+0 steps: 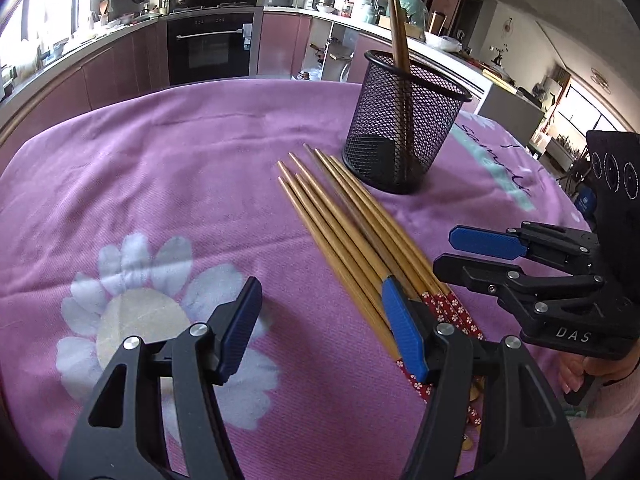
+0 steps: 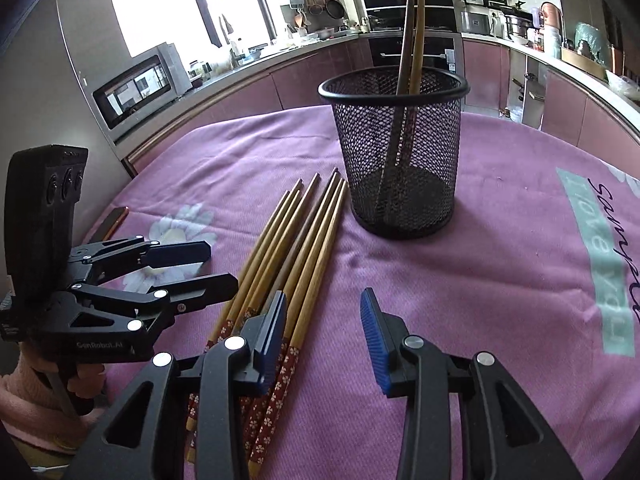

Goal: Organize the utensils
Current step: 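Grasp a chopstick from the pile with the left gripper while the right gripper grasps another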

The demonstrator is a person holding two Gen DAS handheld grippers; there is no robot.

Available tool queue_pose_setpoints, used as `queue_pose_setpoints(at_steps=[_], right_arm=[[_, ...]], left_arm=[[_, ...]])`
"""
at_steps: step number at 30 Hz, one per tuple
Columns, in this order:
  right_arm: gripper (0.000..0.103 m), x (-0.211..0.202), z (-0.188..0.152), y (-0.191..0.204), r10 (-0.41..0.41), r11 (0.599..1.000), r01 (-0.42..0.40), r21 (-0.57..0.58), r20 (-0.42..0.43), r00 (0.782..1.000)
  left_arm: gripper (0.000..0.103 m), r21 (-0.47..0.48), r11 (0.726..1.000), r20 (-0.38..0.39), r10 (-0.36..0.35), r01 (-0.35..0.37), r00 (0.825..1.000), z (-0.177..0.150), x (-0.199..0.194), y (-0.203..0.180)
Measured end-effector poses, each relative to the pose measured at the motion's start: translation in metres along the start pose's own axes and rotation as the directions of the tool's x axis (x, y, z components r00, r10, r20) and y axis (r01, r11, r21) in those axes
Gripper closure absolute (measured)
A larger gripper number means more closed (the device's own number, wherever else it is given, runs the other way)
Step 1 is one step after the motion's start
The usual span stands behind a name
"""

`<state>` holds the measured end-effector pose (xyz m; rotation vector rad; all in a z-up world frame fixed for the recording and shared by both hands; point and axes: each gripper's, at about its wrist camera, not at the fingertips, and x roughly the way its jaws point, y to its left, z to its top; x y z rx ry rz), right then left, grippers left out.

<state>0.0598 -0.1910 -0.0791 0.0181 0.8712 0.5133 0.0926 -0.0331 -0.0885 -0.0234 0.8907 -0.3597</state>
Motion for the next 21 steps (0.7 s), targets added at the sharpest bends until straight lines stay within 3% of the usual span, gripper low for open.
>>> queue_pose_setpoints(at_steps=[21], right_arm=[[0.068, 0.011, -0.004, 0.009, -0.071, 0.997, 0.07, -0.038, -0.012, 0.997]], left_arm=[[0.042, 0.047, 0.998, -0.016, 0.041, -0.041, 0.999, -0.002, 0.005, -0.005]])
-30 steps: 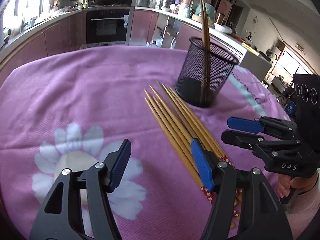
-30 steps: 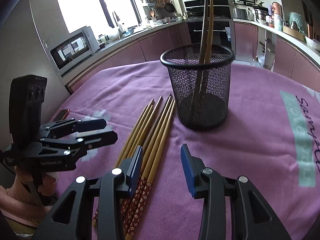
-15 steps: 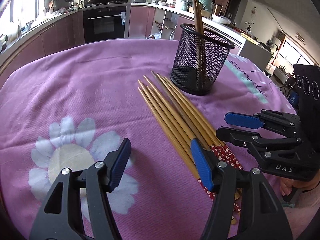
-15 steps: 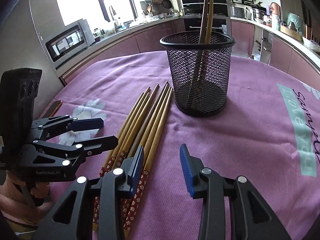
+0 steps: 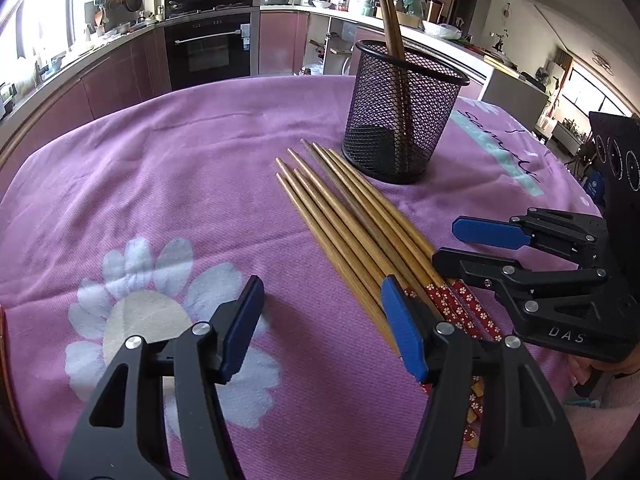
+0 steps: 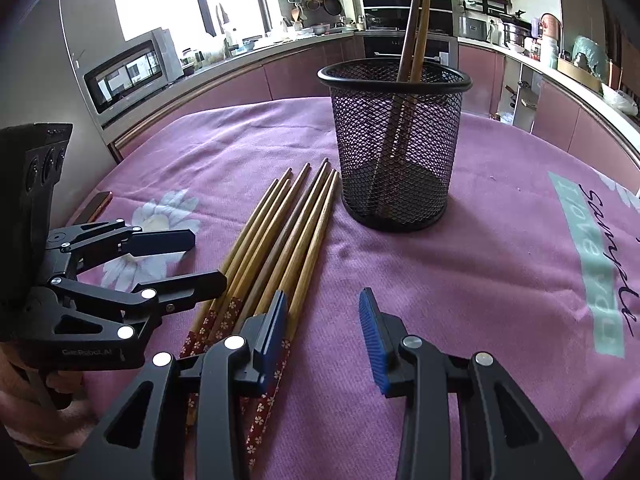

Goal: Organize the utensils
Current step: 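Grasp a chopstick from the pile with the left gripper while the right gripper grasps another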

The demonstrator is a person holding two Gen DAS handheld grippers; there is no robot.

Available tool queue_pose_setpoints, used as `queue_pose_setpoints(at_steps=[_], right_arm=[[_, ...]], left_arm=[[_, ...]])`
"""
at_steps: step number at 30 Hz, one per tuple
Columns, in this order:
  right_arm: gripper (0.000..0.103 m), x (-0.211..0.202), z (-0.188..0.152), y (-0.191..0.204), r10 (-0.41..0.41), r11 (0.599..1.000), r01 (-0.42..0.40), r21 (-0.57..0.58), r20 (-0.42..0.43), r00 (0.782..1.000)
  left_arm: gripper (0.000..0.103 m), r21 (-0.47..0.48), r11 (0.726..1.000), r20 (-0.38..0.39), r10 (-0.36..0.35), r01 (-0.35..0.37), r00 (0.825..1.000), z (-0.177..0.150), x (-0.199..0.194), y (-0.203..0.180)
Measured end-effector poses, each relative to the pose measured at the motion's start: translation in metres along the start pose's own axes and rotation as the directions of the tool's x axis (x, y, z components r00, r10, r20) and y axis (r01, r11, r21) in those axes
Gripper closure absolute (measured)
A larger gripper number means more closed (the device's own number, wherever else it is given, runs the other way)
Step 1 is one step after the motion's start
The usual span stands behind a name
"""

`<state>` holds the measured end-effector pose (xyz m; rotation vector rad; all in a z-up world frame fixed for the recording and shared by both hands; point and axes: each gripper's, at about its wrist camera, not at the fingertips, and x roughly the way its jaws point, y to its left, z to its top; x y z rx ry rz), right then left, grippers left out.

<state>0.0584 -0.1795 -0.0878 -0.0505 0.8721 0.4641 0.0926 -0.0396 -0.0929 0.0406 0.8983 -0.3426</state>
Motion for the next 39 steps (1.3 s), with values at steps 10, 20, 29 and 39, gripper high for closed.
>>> queue_pose_setpoints(at_steps=[10, 20, 29, 39], right_arm=[[0.075, 0.001, 0.001, 0.0, -0.02, 1.0, 0.02, -0.004, -0.005, 1.0], [0.074, 0.004, 0.004, 0.002, -0.034, 0.999, 0.034, -0.008, -0.008, 0.999], [0.075, 0.006, 0.008, 0.002, -0.035, 0.999, 0.035, -0.01, -0.019, 0.999], [0.076, 0.018, 0.022, 0.006, -0.05, 0.998, 0.049, -0.026, -0.041, 0.998]], left_arm=[[0.046, 0.011, 1.0, -0.004, -0.001, 0.002, 1.0, -0.002, -0.001, 0.004], [0.055, 0.013, 1.0, -0.006, 0.011, -0.011, 1.0, -0.003, -0.003, 0.009], [0.061, 0.014, 0.999, -0.004, 0.033, -0.033, 0.999, 0.002, 0.0, 0.007], [0.067, -0.003, 0.999, -0.004, 0.035, -0.035, 0.999, 0.011, 0.007, 0.008]])
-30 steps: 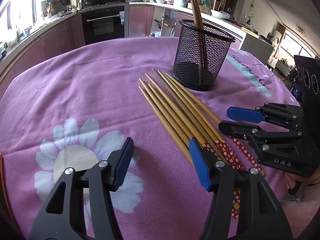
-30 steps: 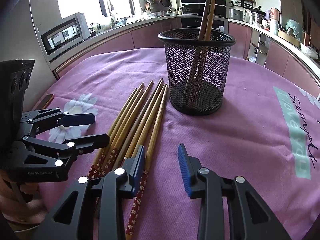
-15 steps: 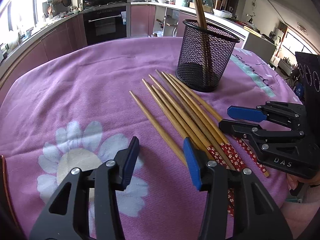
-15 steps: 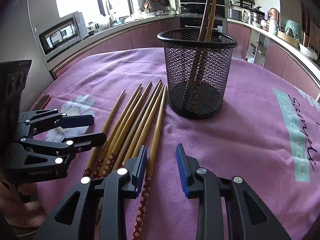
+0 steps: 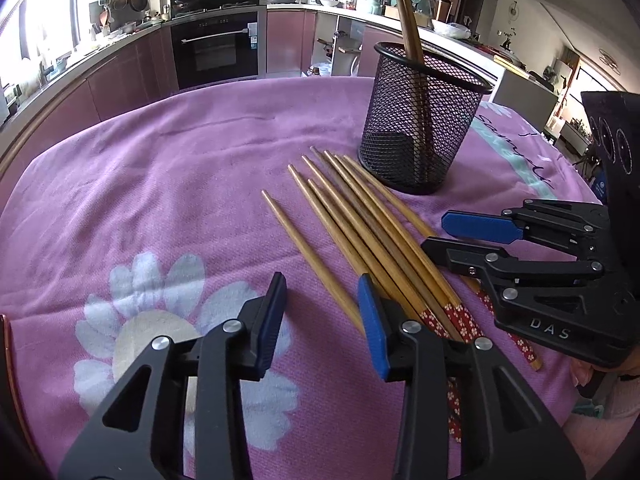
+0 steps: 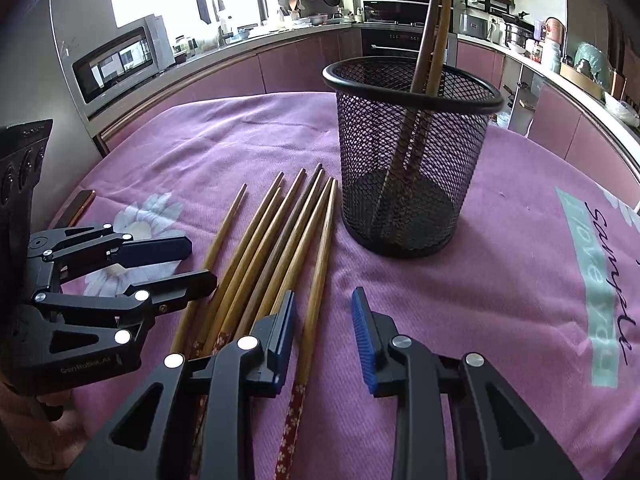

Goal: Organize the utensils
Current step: 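Grasp a chopstick from the pile with the left gripper while the right gripper grasps another, then lift both held chopsticks upright and lower them toward the mesh cup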

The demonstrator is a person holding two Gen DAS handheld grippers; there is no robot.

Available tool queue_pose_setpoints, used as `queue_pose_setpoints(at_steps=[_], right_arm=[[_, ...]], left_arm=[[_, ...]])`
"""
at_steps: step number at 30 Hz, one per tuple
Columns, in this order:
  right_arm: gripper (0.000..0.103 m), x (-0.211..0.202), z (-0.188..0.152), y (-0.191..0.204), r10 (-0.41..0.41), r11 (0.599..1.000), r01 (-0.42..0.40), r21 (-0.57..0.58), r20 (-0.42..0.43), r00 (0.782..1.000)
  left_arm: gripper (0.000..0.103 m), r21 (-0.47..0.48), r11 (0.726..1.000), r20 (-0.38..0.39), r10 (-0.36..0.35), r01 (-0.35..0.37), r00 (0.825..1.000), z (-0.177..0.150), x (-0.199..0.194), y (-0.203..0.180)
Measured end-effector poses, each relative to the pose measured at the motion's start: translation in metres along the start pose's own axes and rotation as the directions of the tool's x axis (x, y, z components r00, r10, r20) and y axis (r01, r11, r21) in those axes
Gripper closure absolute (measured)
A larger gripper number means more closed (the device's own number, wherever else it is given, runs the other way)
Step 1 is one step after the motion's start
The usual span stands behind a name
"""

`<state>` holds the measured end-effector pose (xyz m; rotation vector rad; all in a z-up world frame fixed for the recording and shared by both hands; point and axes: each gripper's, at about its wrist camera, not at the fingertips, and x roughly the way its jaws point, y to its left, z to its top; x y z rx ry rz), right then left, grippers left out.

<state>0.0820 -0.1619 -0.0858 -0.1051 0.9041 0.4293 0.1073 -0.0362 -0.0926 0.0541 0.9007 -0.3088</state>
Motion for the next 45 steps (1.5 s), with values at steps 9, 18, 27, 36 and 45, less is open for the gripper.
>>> queue_pose_setpoints(at_steps=[9, 18, 27, 36, 45], right_arm=[[0.094, 0.006, 0.007, -0.003, 0.002, 1.0, -0.002, 0.021, 0.0, 1.0], [0.098, 0.005, 0.007, -0.013, 0.033, 0.998, -0.033, 0.058, 0.005, 0.999], [0.098, -0.011, 0.003, -0.019, 0.065, 0.995, -0.068, 0.068, 0.038, 0.997], [0.098, -0.042, 0.005, -0.016, 0.12, 0.99, -0.128, 0.057, 0.119, 0.986], [0.098, -0.072, 0.012, -0.023, 0.177, 0.979, -0.193, 0.062, 0.204, 0.963]], left_arm=[[0.084, -0.045, 0.999, 0.005, 0.011, -0.01, 1.0, 0.006, 0.005, 0.006], [0.093, -0.114, 0.993, 0.009, -0.027, 0.028, 1.0, 0.006, 0.005, 0.012], [0.096, -0.125, 0.99, 0.03, -0.063, 0.066, 0.998, 0.004, -0.007, 0.014], [0.096, -0.134, 0.982, 0.088, -0.121, 0.132, 0.989, 0.01, -0.035, 0.016], [0.096, -0.1, 0.968, 0.169, -0.212, 0.23, 0.963, 0.024, -0.071, 0.016]])
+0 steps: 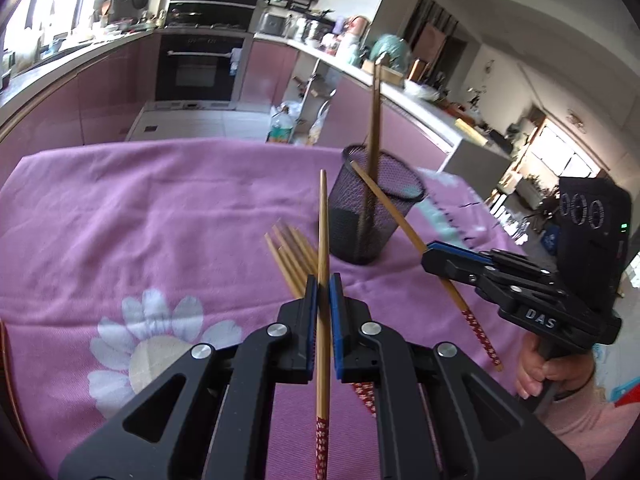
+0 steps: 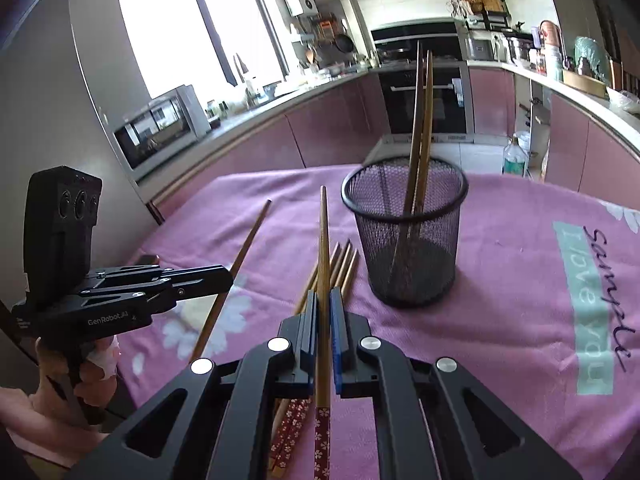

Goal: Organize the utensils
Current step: 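Lift both held chopsticks upright and lower them toward the mesh cup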

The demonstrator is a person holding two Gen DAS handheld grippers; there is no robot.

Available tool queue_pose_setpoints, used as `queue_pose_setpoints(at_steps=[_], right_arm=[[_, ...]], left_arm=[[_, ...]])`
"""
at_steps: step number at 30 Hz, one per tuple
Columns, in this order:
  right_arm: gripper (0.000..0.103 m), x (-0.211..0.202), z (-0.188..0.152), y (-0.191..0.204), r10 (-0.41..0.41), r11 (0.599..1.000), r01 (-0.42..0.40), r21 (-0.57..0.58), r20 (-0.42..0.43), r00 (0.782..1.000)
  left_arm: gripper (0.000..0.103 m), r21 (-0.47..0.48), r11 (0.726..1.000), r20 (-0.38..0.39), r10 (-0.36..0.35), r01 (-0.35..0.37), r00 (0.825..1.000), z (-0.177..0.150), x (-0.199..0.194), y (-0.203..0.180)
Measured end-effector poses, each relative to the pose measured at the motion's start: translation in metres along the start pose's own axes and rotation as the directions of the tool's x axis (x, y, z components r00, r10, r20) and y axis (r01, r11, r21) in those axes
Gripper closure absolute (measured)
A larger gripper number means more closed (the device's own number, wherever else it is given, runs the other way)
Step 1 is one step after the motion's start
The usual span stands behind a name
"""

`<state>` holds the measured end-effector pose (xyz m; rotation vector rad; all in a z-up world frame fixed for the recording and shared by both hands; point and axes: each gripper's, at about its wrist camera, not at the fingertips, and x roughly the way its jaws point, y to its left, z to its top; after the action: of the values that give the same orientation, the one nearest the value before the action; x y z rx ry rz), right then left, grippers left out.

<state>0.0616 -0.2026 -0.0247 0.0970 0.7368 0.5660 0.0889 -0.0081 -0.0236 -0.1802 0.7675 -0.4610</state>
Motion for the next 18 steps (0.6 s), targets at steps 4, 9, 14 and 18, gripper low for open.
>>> queue_pose_setpoints(at_steps=[4, 9, 14, 18], right_arm=[[0.098, -0.011, 0.008, -0.003, 0.022, 1.0, -0.023, 0.011, 0.04, 0.999], [0.098, -0.019, 0.015, -0.008, 0.041, 0.999, -0.042, 0.018, 0.074, 0.996], [0.098, -0.023, 0.023, -0.015, 0.052, 0.998, -0.054, 0.023, 0.093, 0.994], [0.098, -0.025, 0.025, -0.017, 0.061, 0.998, -0.063, 0.019, 0.1, 0.993]], left_arm=[[0.096, 0.0, 0.999, 0.039, -0.055, 0.055, 0.998, 0.01, -0.015, -0.005], [0.096, 0.015, 0.996, 0.096, -0.094, 0.093, 0.991, 0.023, -0.034, -0.013], [0.097, 0.03, 0.992, 0.15, -0.126, 0.122, 0.981, 0.037, -0.05, -0.019], [0.097, 0.037, 0.991, 0.164, -0.134, 0.13, 0.977, 0.044, -0.055, -0.024]])
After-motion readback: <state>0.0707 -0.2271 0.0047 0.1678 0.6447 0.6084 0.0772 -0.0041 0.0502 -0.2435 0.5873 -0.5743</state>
